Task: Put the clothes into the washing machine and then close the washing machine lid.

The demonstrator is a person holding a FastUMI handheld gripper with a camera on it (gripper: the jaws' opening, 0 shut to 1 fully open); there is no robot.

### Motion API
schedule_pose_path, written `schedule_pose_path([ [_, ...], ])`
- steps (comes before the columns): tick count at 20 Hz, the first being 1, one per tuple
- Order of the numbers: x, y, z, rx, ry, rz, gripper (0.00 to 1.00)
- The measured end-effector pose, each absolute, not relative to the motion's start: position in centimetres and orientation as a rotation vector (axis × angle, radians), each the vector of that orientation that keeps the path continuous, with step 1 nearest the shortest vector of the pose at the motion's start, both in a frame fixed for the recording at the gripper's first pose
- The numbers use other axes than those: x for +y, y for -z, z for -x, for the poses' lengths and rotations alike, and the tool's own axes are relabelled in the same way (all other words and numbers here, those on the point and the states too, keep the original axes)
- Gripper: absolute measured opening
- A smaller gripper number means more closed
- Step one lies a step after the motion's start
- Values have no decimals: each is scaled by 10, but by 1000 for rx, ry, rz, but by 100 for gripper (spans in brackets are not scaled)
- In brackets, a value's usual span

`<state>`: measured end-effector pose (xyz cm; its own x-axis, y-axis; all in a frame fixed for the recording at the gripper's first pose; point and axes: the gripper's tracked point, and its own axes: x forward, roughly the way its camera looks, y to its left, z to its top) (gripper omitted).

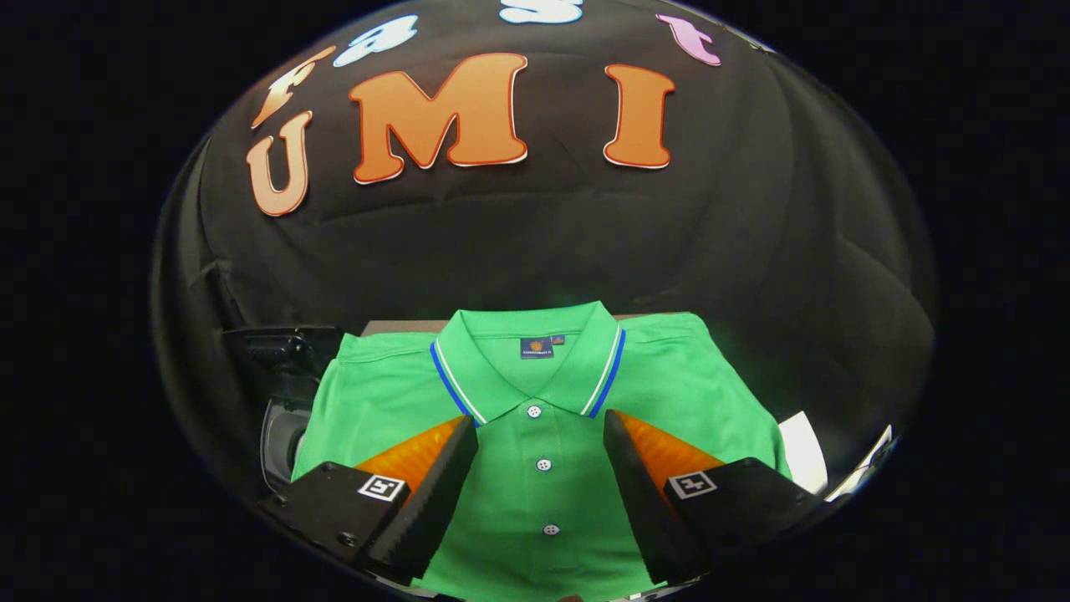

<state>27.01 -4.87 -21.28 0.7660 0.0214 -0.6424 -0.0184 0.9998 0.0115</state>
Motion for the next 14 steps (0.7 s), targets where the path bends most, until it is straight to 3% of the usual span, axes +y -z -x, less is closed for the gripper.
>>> schedule_pose_path([
  [14, -42, 234, -272, 977, -37, -9, 100],
])
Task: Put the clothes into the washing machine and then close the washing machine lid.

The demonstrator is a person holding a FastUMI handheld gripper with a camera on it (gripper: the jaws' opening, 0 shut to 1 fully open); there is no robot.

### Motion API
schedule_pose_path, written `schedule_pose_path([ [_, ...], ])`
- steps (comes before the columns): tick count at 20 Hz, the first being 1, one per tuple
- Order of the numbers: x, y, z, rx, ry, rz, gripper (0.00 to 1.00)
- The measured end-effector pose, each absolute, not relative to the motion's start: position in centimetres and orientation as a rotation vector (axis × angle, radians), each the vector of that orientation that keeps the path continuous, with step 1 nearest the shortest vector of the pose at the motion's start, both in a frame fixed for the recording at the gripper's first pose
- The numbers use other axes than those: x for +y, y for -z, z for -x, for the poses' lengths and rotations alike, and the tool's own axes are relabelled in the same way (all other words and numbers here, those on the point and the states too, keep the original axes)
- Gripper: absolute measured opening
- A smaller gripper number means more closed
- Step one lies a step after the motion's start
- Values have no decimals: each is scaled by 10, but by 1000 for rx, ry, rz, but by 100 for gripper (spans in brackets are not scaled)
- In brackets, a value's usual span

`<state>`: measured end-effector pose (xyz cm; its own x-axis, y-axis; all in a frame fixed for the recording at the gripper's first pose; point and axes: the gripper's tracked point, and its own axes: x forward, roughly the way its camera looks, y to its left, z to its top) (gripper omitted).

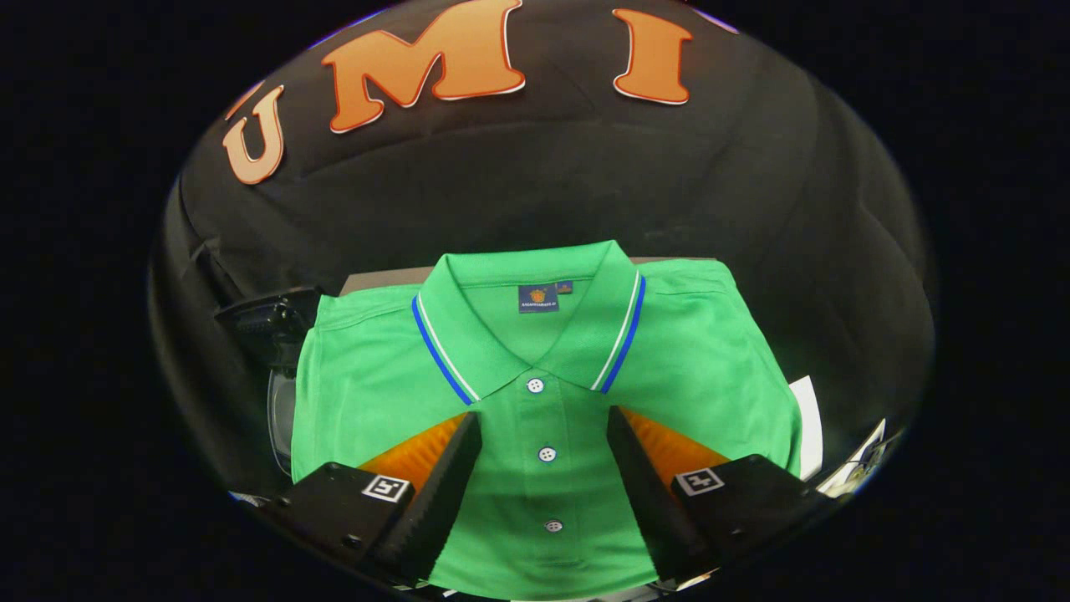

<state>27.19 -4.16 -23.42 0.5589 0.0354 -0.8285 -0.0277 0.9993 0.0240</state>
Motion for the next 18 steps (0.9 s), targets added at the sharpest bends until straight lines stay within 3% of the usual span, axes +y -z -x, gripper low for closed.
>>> schedule_pose_path([
  [4, -41, 234, -272, 1029, -37, -9, 98],
  [7, -36, 234, -271, 1037, -62, 0, 87],
  [11, -44, 230, -271, 1051, -66, 18, 52],
  [14, -33, 220, -275, 1054, -86, 23, 47],
  [16, -33, 227, -273, 1026, -60, 23, 16],
  [18, -33, 225, -271, 1012, -43, 31, 16],
])
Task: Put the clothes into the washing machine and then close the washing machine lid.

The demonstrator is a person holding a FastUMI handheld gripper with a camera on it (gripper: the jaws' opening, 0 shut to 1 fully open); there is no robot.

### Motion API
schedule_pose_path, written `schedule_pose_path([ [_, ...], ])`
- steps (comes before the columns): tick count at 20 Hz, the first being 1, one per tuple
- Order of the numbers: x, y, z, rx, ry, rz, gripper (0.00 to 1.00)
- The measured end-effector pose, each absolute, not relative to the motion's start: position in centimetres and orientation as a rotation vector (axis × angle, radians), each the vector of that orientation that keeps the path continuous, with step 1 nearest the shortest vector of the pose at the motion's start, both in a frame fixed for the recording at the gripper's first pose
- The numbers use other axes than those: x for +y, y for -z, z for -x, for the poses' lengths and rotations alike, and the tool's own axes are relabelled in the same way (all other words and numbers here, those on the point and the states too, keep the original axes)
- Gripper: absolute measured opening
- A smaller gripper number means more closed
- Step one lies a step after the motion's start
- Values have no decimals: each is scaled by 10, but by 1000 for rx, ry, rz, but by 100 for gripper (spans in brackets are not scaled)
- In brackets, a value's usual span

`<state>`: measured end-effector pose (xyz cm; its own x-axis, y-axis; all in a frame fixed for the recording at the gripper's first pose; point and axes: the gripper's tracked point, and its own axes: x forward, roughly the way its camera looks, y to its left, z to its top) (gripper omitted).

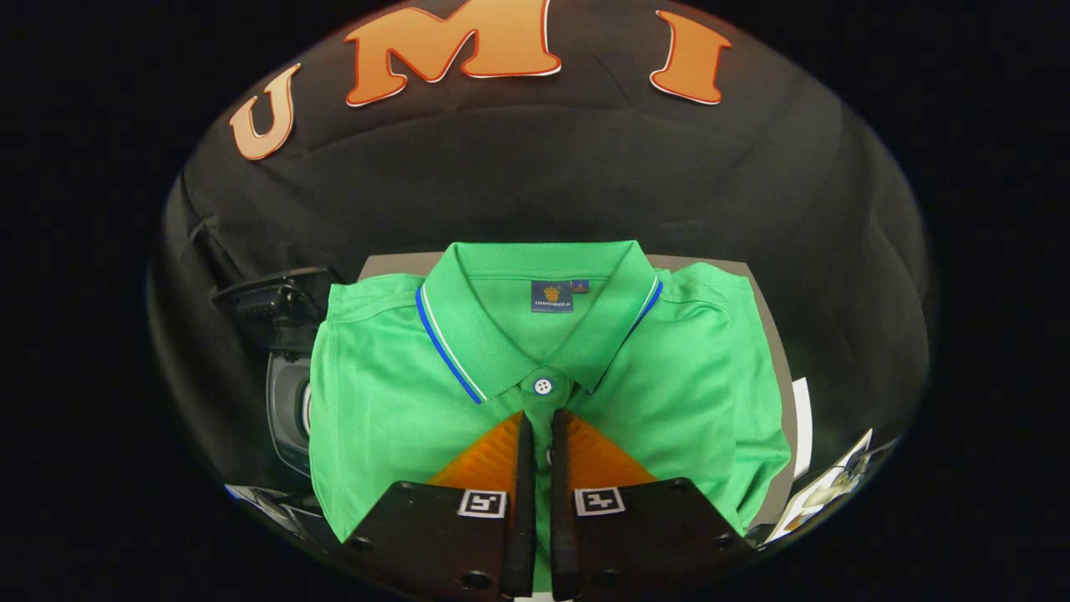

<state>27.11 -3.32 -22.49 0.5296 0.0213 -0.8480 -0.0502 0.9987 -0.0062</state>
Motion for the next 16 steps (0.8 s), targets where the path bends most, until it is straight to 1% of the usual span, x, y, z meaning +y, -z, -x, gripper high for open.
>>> schedule_pose_path([
  [6, -33, 227, -276, 940, -32, -37, 16],
  [7, -33, 225, -271, 937, -35, -39, 9],
  [11, -35, 221, -270, 907, -50, -16, 8],
  [16, -39, 193, -271, 802, -77, -41, 9],
])
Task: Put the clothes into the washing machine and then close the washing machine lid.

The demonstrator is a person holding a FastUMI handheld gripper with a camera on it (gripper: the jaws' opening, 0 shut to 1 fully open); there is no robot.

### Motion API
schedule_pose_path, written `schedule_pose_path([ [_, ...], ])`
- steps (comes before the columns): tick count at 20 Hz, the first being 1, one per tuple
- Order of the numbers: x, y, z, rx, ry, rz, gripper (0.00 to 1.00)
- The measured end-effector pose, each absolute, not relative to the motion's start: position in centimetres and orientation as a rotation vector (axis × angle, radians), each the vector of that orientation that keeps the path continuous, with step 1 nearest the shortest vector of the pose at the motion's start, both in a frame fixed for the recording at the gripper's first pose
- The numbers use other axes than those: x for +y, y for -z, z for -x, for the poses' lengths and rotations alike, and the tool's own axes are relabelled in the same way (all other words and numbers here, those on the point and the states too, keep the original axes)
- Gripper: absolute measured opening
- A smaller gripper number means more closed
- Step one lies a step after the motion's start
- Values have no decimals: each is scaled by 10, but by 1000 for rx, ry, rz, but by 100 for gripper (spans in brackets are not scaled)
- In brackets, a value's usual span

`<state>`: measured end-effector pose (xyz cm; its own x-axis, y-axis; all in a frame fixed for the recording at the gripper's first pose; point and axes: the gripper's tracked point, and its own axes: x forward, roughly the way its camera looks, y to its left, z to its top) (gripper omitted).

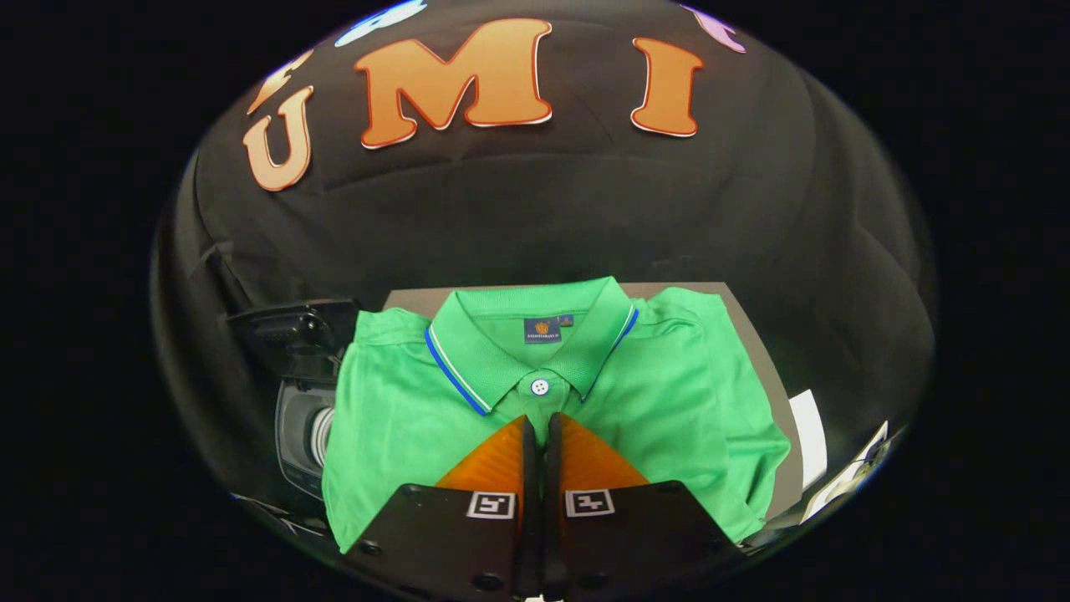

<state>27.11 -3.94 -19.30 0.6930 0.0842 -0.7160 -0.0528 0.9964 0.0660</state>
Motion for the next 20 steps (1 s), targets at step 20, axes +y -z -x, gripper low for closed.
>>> schedule_pose_path([
  [20, 62, 34, -210, 446, -285, -226, 8],
])
